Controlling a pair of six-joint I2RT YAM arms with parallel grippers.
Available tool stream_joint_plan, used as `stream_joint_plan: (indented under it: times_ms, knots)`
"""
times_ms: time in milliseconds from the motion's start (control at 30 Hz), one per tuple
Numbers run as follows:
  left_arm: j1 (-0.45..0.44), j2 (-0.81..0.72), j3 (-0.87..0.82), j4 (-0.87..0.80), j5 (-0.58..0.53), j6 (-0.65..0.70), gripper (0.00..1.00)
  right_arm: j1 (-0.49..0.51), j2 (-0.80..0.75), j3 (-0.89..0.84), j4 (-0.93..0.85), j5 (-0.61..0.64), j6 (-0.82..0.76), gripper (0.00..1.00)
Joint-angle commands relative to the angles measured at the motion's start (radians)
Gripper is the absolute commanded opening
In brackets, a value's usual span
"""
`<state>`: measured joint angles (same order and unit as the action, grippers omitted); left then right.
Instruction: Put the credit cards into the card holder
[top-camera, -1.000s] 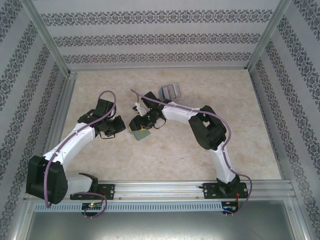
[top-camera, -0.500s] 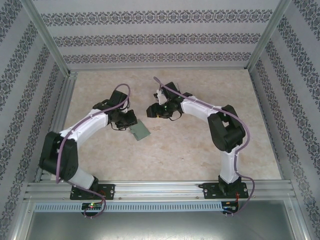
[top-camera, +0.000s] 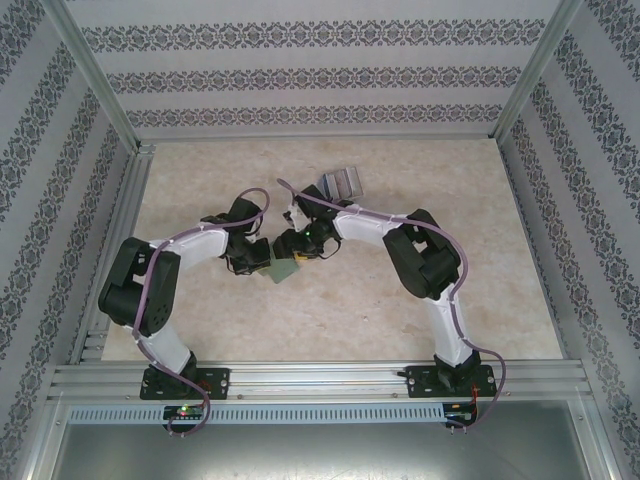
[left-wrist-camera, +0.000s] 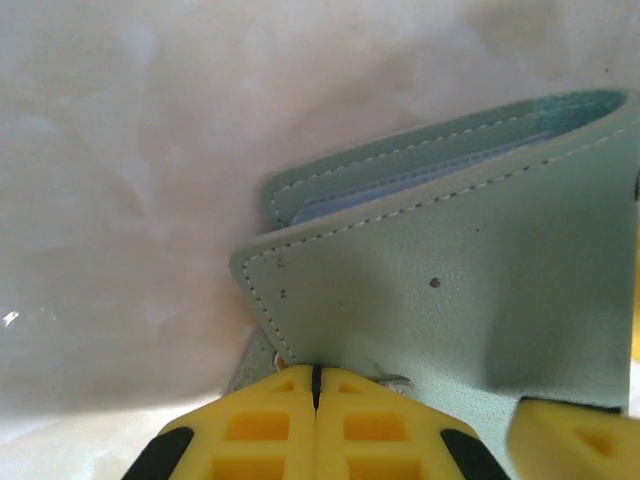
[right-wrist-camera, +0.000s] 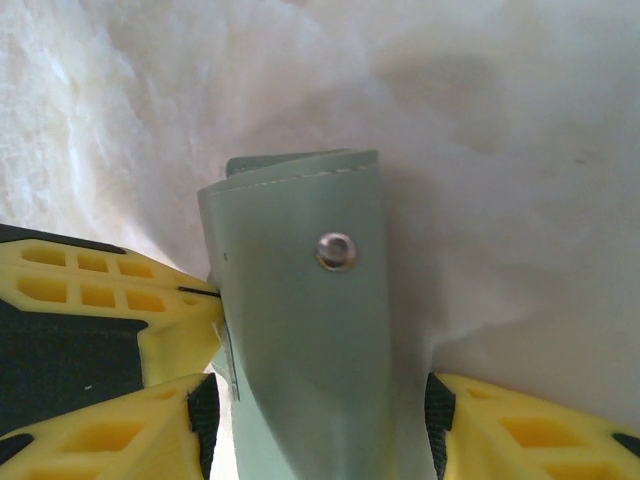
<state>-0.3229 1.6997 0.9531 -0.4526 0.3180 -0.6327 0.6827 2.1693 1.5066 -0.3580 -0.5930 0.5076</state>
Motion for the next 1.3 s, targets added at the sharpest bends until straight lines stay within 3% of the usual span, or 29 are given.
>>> stream_joint_plan:
  times_ms: [0,133,233,333,567,667,867,1067,1200,1267]
  knots:
    - [0.017,0.049,-0.091,0.051,-0.049,-0.005,0.04,0.025,0.033,0.026,0.035,-0.055,0.052,0.56]
    - [0.021,0.031,-0.119,0.064,-0.043,-0.01,0.04,0.05,0.047,0.031,0.105,-0.077,0.094,0.41]
    - [0.024,-0.006,-0.105,0.043,-0.043,-0.006,0.1,0.039,0.007,0.023,0.052,0.005,0.047,0.21]
    - [0.031,-0.077,-0.08,0.002,-0.067,0.002,0.12,0.013,-0.101,0.004,-0.112,0.223,-0.074,0.15]
    - [0.041,-0.149,-0.033,-0.013,-0.061,0.015,0.14,-0.008,-0.39,-0.026,-0.483,0.927,-0.297,0.15]
    - [0.043,-0.132,-0.036,0.028,-0.029,0.006,0.14,-0.003,-0.416,-0.022,-0.556,1.092,-0.324,0.19]
    - [0.059,-0.084,-0.053,0.104,0.061,-0.01,0.13,0.04,-0.253,-0.03,-0.556,1.162,-0.296,0.2]
    - [0.087,-0.123,-0.09,0.112,0.076,-0.009,0.13,0.133,-0.057,0.059,-0.555,1.199,-0.221,0.21]
    - [0.101,-0.147,-0.109,0.111,0.069,-0.01,0.13,0.192,-0.029,0.105,-0.52,1.16,-0.187,0.5]
    - [0.105,-0.154,-0.116,0.118,0.069,-0.016,0.13,0.202,-0.061,0.1,-0.472,1.068,-0.162,0.57]
